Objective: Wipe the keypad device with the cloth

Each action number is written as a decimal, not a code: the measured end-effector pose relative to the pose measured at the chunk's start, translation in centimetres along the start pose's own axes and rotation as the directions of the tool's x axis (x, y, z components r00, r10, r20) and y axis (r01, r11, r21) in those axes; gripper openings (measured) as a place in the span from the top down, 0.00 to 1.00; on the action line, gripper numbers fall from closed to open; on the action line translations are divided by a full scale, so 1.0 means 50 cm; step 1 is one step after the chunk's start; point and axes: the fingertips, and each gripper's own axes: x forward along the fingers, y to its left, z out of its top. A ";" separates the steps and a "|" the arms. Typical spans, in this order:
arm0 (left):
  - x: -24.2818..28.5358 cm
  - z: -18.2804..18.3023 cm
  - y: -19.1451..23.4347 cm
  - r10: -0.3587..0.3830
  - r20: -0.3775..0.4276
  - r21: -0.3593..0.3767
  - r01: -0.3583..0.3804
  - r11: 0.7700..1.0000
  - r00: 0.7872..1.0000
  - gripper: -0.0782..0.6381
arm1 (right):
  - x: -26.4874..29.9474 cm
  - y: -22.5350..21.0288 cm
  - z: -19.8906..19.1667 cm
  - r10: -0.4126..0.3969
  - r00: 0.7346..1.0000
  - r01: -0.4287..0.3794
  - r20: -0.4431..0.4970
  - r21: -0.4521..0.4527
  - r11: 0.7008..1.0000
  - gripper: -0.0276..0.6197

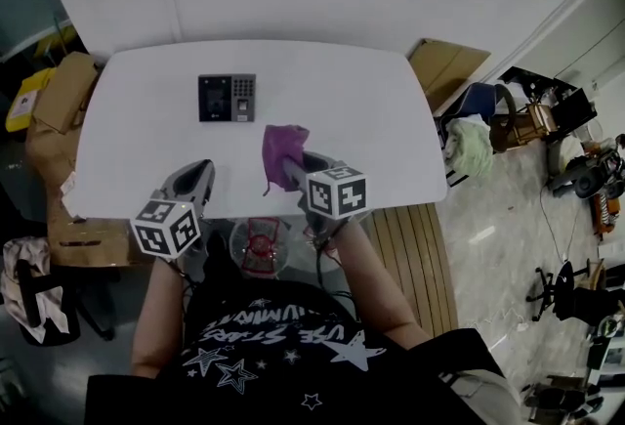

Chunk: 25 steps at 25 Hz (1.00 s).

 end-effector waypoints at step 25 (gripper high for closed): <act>-0.120 -0.101 -0.071 0.048 -0.010 -0.019 -0.048 0.999 0.999 0.88 | -0.067 0.084 -0.099 0.067 0.997 -0.067 -0.027 0.001 0.998 0.81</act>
